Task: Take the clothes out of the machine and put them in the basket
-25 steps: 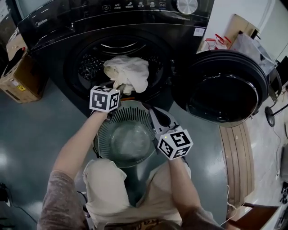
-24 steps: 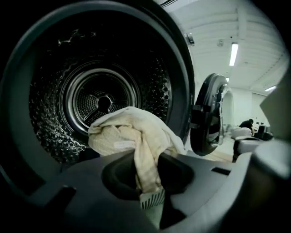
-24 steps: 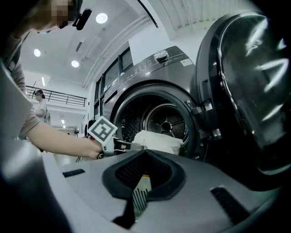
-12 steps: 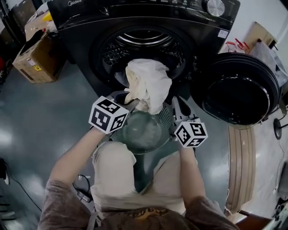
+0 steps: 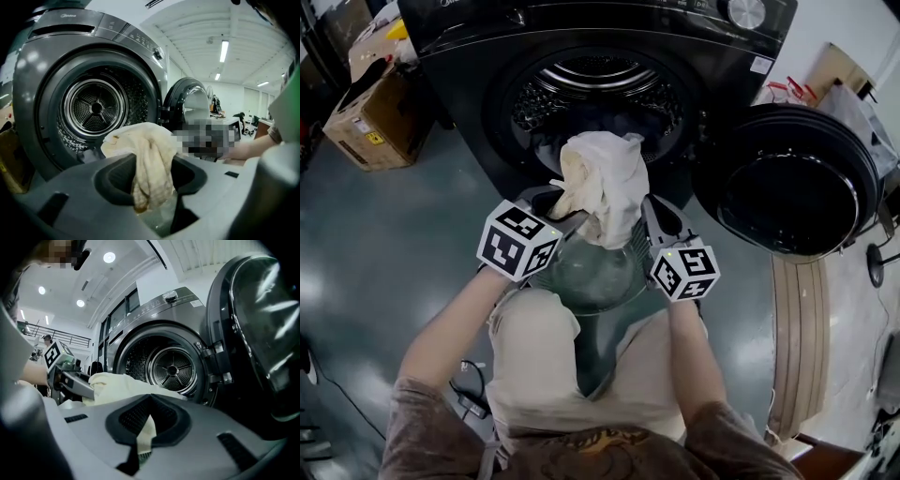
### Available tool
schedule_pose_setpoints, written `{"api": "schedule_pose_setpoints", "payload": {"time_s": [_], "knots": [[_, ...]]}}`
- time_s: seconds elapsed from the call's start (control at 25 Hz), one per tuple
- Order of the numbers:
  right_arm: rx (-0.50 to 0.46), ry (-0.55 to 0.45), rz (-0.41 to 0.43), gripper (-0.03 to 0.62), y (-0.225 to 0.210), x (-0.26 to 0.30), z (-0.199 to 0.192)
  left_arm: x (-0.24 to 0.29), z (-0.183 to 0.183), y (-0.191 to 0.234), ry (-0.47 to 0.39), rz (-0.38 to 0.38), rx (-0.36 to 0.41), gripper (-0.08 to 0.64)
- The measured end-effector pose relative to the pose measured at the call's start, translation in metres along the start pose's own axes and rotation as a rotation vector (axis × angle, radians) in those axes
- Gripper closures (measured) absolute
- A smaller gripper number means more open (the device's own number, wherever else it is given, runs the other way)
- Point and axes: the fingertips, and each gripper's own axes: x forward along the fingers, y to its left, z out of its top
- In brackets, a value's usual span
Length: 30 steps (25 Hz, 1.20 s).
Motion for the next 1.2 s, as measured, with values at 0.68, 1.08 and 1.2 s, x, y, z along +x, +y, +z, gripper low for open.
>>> {"api": "schedule_pose_setpoints", "payload": {"time_s": [0.68,1.08,1.2], "knots": [[0.019,-0.010,-0.002,0.597,-0.003,0.002,0.001,-0.024,-0.045,-0.012,0.167,-0.052,0.055,0.275],[0.009,-0.008,0.005,0.597,0.001,0.002,0.002,-0.042,-0.032,-0.008,0.096,-0.036,0.018,0.273],[0.007,-0.007,0.013,0.597,0.005,0.001,0.001,-0.032,-0.023,0.001,0.046,-0.008,0.003,0.273]]}}
